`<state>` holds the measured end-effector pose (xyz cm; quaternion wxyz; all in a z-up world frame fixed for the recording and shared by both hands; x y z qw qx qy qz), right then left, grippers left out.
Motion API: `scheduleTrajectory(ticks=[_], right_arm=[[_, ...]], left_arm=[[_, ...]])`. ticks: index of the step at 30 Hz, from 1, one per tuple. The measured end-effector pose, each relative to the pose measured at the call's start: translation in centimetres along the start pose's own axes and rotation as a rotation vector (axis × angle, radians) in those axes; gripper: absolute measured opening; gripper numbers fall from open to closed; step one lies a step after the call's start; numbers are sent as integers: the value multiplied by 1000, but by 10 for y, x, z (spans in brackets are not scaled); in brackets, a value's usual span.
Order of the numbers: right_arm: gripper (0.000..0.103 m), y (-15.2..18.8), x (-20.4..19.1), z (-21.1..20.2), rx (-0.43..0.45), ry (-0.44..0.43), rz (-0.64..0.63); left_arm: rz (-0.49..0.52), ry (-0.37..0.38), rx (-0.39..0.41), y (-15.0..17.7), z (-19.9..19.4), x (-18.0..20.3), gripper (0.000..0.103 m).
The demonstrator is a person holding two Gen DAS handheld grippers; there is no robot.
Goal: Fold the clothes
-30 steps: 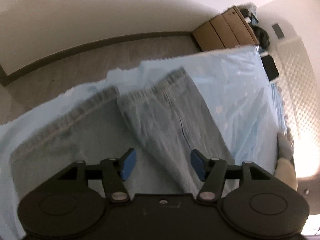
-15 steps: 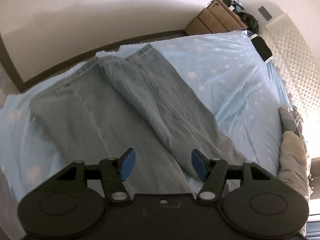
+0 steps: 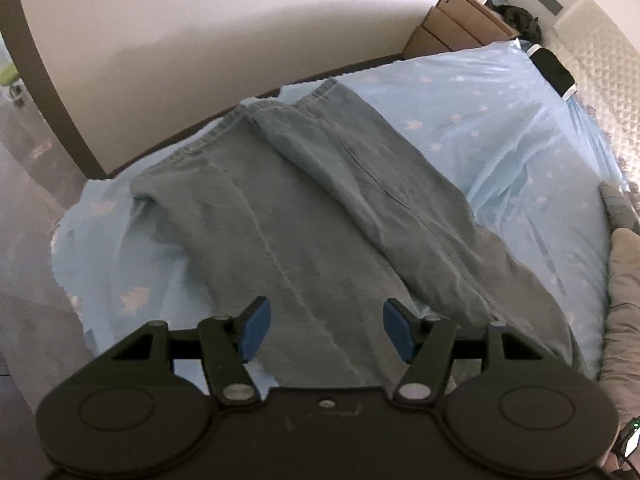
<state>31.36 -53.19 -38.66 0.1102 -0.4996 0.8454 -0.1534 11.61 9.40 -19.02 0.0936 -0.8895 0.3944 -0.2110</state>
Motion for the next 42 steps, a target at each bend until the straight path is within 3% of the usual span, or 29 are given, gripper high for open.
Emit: scheduleTrajectory(ticks=[5,10,17,21,24,30,32,37,41,42], right_arm=[[23,-1,-1,-4,3,-23,-25],[31,12,9,-44,62,-118,-3],[36,65,45,-123,174,-206,-56],[41,107,73,-150,156,-203,-29],[41,127,88,-140,117,-183,8],[43,175,127,-132,-1,-139,247],[53,189,139,-129,-35,-125,359],[63,216,158,-112,-112,-95,600],[81,231,161,-107,-124,-105,712],[82,234,162,-106,-122,-111,739]], left_arm=[[-80,0,18,0,-1,-4,61],[-135,16,19,1,1,-4,63],[-256,22,5,2,20,-13,67],[-328,13,-18,5,31,-19,68],[-379,12,-30,8,38,-25,71],[-456,-19,-68,16,55,-52,74],[-475,-31,-79,19,63,-63,77],[-564,-47,-79,13,88,-99,79],[-633,-40,-54,11,111,-124,79],[-644,-38,-52,11,116,-128,79]])
Point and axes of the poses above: each gripper's, at about its wrist camera, not at the fingertips, and z roughly the way its jaws point, x to its right, y to its underside, the point moved 6 cm from there along z, roughly the way its jaws point, and after that the axes turned 5 degrees about y, right-handed, at the moved point
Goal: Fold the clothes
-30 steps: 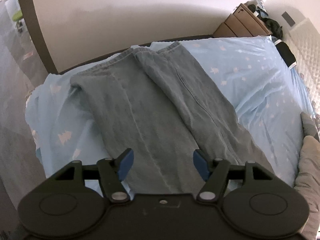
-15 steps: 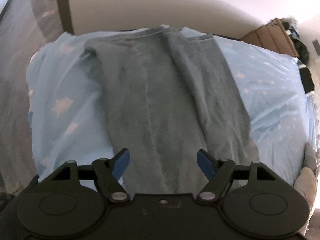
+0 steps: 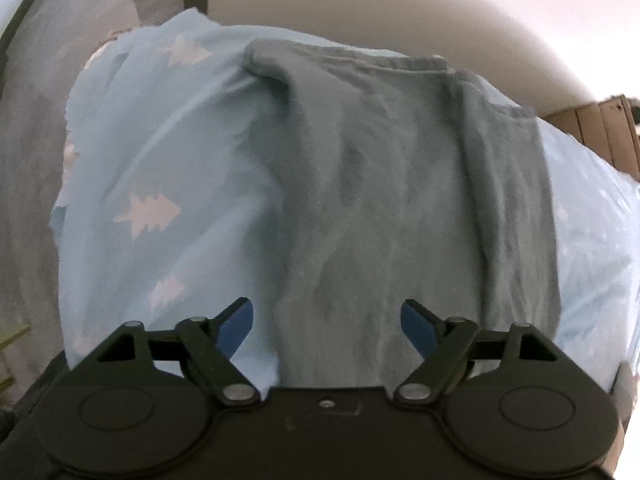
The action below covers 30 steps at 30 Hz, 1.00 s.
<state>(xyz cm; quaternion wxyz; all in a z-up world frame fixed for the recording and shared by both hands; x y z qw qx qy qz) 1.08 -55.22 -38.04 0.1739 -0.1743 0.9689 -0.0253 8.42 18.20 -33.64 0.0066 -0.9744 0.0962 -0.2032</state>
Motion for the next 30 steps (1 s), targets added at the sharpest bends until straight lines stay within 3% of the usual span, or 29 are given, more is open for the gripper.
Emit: scheduleTrajectory(ticks=[4,12,14,16,17,18,20,22,27,30], right_arm=[[85,5,3,10,-6,-54,107],[85,-2,-23,38,8,-119,188],[84,-6,-32,40,26,-117,177],[70,-8,-40,38,51,-75,156],[53,-9,-43,36,58,-41,141],[37,-9,-45,33,64,-8,127],[24,-10,-47,25,76,39,114],[19,-11,-50,12,84,35,115],[18,-22,-87,-40,144,-78,74],[18,-30,-111,-73,191,-135,50]], left_arm=[[-30,47,1,-9,19,-8,79],[-6,122,-8,-15,38,-4,69],[-7,135,-3,-16,37,-1,49],[-4,136,-9,-16,35,1,29],[-1,138,-13,-16,33,3,14],[4,143,-18,-16,29,6,8],[13,160,-14,-18,19,13,5],[4,196,-6,-18,3,23,4],[-53,302,5,-20,-43,49,3],[-56,321,12,-24,-64,60,3]])
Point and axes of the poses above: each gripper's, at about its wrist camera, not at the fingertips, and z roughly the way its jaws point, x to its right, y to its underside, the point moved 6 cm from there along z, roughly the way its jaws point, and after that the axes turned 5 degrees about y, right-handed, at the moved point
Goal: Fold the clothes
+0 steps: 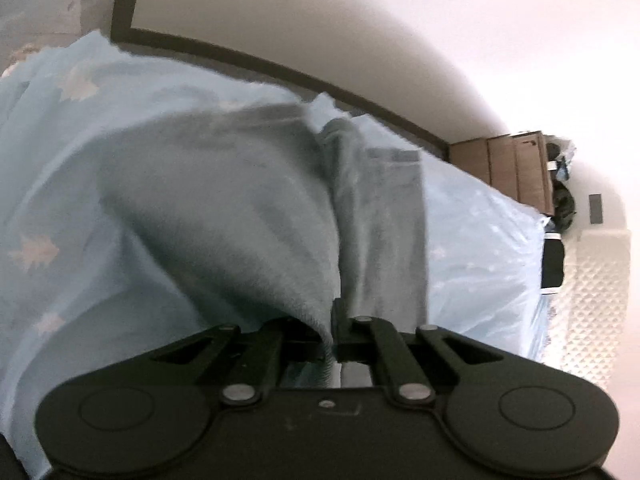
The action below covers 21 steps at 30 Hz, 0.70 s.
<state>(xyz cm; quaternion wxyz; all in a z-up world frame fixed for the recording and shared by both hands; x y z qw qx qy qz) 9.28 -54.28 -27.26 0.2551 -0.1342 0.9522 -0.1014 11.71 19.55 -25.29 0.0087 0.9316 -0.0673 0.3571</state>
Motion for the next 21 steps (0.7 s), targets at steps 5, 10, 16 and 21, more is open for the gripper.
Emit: scheduleTrajectory(ticks=[5,10,16,21], right_arm=[[18,-5,7,-4,23,112,-35],[18,0,14,9,4,183,46],[18,-33,-62,22,55,102,60],[18,-62,-115,52,64,54,76]], left_arm=[[-27,-34,-4,-7,-1,-2,3],[-74,-36,9,-14,25,24,3],[-80,6,14,-16,64,85,3],[-103,15,5,-19,111,126,3]])
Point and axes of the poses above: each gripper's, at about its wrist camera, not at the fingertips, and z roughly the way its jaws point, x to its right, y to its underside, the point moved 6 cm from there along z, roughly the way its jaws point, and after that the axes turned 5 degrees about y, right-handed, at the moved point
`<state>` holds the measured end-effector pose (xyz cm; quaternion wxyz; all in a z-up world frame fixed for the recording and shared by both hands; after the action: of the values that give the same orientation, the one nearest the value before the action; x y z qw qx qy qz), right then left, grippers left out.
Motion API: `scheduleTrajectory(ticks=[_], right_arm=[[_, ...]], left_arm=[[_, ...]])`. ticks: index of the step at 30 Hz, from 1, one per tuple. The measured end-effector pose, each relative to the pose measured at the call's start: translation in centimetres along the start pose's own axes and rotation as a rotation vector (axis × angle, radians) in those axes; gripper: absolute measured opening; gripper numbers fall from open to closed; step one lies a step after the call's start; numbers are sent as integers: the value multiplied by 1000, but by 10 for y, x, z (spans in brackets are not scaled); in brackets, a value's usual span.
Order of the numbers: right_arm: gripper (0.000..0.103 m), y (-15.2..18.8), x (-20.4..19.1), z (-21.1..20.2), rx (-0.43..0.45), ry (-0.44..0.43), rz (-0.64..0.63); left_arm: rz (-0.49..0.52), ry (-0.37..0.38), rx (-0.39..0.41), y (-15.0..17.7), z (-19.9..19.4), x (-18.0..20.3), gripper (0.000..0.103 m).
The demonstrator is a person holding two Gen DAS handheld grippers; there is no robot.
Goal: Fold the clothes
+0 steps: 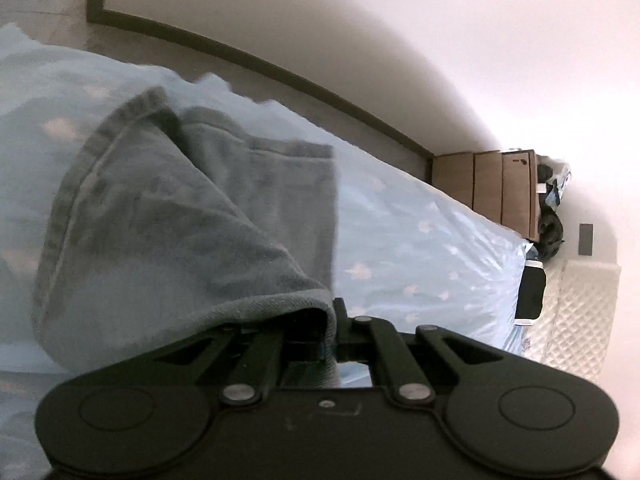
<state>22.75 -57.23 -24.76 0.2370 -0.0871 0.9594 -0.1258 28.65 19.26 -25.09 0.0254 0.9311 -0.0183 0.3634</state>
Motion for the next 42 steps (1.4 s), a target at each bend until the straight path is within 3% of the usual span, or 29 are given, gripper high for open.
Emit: scheduleTrajectory(ticks=[7,16,17,18,20,22,25,27,31,35,39,42], right_arm=[[18,-14,-57,54,-13,-1,-33],[20,-12,-75,86,-27,46,-91],[24,-11,-77,90,-29,52,-108],[35,-10,-80,91,-38,43,-133],[48,-9,-86,90,-61,15,-185],[60,-7,-91,90,-83,-12,-238],[69,-3,-93,71,-91,-71,-323],[70,-1,-86,54,-77,-110,-375],[75,-7,-43,25,-41,-115,-351],[75,-16,11,16,-38,-65,-279],[75,-15,58,20,-67,-17,-236],[77,-8,82,34,-99,-12,-177]], left_arm=[[29,-74,-17,3,73,39,3],[129,-162,-73,14,148,59,4],[134,-167,-83,16,154,60,9],[138,-164,-97,18,159,60,13],[164,-146,-129,23,166,63,38],[236,-125,-149,29,168,70,53],[371,-111,-179,45,164,78,62],[481,-114,-199,60,160,83,62],[725,-119,-227,96,146,88,62],[848,-86,-256,137,129,86,62],[1001,-41,-407,207,129,82,62],[1139,-20,-577,282,135,75,62]])
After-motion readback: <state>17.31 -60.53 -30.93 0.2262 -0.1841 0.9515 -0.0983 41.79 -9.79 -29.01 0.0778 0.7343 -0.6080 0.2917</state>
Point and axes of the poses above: each gripper's, at about its wrist camera, not at the fingertips, and z roughly the way its jaws point, x to its right, y to its underside, the point moved 6 cm from there along z, roughly the way its jaws point, and after that the axes turned 5 degrees about y, right-handed, at the moved point
